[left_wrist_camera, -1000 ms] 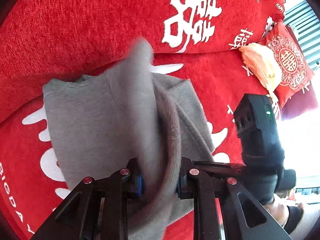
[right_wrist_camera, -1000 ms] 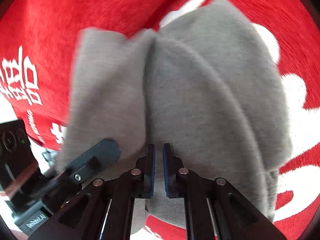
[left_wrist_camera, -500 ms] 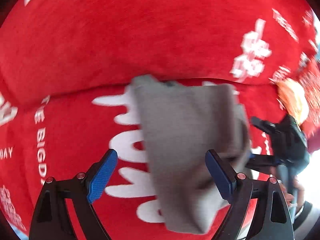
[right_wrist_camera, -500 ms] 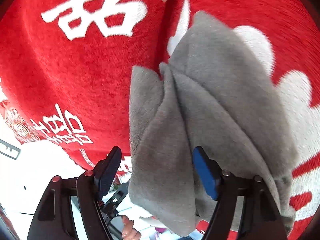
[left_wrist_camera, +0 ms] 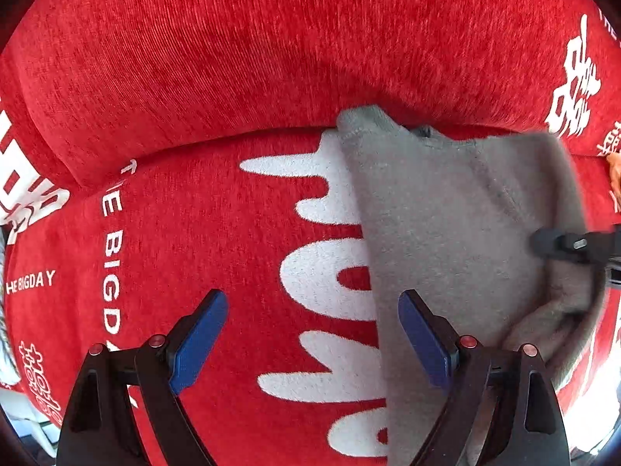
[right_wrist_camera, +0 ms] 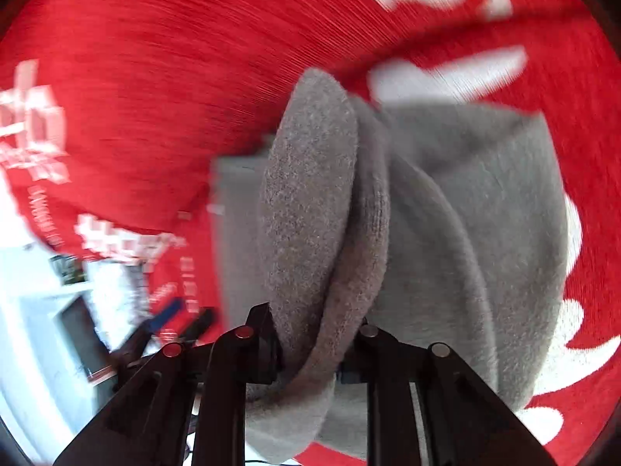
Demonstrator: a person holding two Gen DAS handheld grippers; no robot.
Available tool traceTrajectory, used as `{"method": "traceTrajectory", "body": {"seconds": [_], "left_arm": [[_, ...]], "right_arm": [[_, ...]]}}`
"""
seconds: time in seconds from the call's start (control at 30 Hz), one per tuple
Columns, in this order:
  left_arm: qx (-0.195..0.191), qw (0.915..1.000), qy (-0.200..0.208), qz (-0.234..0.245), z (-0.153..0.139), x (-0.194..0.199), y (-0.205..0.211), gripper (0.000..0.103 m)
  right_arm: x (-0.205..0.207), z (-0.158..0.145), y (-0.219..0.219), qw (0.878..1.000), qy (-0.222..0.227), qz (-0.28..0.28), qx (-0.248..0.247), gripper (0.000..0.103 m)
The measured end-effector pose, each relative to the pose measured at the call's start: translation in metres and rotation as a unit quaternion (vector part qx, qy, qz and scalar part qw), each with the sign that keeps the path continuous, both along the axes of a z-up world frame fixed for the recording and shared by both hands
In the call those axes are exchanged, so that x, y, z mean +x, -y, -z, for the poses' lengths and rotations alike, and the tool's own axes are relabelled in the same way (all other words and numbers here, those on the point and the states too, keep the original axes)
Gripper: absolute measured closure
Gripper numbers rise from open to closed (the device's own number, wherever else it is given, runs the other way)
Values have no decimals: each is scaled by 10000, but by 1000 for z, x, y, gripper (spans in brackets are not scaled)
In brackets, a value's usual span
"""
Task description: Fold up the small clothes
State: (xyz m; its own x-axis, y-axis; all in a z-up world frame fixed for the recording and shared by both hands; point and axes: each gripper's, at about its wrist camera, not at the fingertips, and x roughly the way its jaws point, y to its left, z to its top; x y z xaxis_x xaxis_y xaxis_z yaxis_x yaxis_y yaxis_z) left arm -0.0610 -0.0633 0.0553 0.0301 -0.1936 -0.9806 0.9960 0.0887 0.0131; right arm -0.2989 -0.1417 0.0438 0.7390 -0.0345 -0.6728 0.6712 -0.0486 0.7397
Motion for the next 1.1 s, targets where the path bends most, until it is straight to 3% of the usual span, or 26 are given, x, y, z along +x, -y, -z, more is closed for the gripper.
{"method": "traceTrajectory", "body": {"seconds": [0.13,0.23,0.27,0.3,0.33,0.4,0.47,0.5,0.53,0.63,0.7,0.73,0.8,0.9,0.97,1.1], "left_arm": [[-260,9995,-120,147,-16,-10,-2,13],[-116,9993,-170,327,-5,-28,1,13],[-40,9991,-164,392,2,-34,2,13],[-3,9989,-163,443,6,-39,1,13],[42,9987,-144,488,13,-44,0,13],[2,9989,-32,469,15,-47,-2,12],[-14,9990,-38,440,12,-45,-3,12],[5,9992,-22,402,10,-42,-3,12],[24,9994,7,348,8,-39,-4,13],[-36,9996,97,260,1,-30,-7,13],[8,9996,136,263,1,-29,-9,13],[79,9994,166,294,4,-30,-10,13],[221,9989,253,336,9,-33,-12,13],[195,9992,63,335,5,-32,-18,13],[182,9990,-65,415,0,-31,-23,13],[343,9972,-291,599,-4,-34,-35,13]], "right_arm": [[-37,-13,-15,9981,326,397,-333,82],[-58,14,-19,9978,-38,656,-1,82],[-66,34,-21,9967,-374,688,229,81],[-73,46,-24,9950,-423,798,428,80],[-84,55,-26,9921,-33,1106,596,79],[-93,57,-25,9864,180,1437,775,71],[-94,49,-21,9868,-71,1456,706,51],[-93,45,-17,9879,-160,1390,662,50],[-90,40,-12,9898,-251,1274,590,50],[-82,19,2,9942,-397,995,118,80],[-84,18,4,9930,-759,903,96,79],[-87,19,6,9891,-1156,900,140,79],[-104,19,-2,9769,-1811,1106,258,71],[-131,1,-21,9759,-1670,1379,273,53],[-134,-13,-43,9804,-1425,1332,262,29],[-124,-36,-95,9797,-1418,1387,273,27]]}}
